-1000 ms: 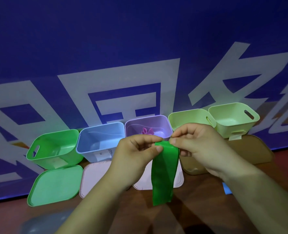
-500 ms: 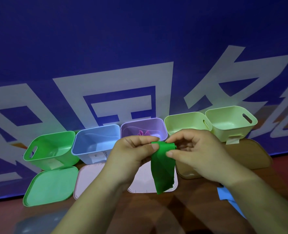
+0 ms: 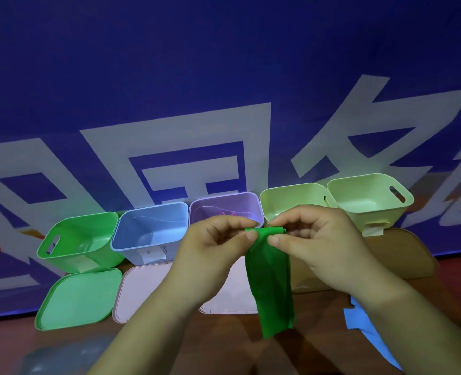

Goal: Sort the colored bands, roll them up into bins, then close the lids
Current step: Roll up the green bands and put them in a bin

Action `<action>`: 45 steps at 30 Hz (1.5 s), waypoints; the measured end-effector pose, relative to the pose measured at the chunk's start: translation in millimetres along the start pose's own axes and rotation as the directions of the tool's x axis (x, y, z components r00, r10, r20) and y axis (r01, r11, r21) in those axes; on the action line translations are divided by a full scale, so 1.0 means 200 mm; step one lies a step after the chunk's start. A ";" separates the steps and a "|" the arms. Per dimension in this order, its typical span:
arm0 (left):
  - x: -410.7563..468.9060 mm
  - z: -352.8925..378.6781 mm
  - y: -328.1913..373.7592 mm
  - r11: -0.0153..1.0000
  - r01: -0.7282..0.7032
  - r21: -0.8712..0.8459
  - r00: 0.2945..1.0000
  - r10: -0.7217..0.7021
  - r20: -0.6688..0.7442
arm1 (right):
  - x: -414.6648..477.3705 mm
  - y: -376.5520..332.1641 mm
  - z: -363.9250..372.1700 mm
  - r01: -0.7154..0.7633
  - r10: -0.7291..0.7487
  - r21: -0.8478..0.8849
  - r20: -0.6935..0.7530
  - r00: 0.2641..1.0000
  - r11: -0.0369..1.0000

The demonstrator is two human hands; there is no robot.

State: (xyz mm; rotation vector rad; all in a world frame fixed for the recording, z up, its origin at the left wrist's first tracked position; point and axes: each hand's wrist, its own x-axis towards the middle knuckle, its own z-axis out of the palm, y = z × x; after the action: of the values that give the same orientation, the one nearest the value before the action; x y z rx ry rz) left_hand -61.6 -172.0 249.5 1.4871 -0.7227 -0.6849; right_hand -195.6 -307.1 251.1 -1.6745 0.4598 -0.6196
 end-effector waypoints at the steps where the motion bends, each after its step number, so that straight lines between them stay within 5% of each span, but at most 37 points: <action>1: 0.00 0.01 0.00 1.000 -0.013 0.022 1.000 0.013 0.002 | 0.00 0.00 -0.01 -0.018 0.018 0.017 0.001 1.000 1.000; 6: -0.01 0.03 -0.03 0.968 -0.148 0.201 0.989 0.146 0.026 | 0.01 0.00 -0.05 -0.125 0.124 0.113 0.018 0.992 0.986; 16: -0.04 0.12 -0.03 0.979 -0.195 0.062 0.981 0.193 0.036 | -0.01 0.01 -0.12 -0.454 0.386 0.366 0.245 0.889 0.812; 24: -0.03 0.18 -0.02 0.987 -0.150 -0.058 0.988 0.148 -0.048 | -0.01 0.03 -0.16 -0.127 0.106 0.148 0.145 0.984 0.981; 34: -0.03 0.21 -0.01 0.998 0.001 -0.068 0.994 -0.009 -0.106 | -0.02 0.04 -0.19 0.054 -0.062 0.064 0.138 0.988 0.997; 45: -0.04 0.26 0.00 0.997 -0.071 -0.030 0.994 0.068 -0.091 | -0.02 0.06 -0.20 -0.013 0.007 0.087 0.070 0.998 0.996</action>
State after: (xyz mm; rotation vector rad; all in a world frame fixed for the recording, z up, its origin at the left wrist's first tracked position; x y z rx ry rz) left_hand -106.6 -197.6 246.5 1.4463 -0.6875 -0.5714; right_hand -223.3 -337.5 244.0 -1.6041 0.3856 -0.5640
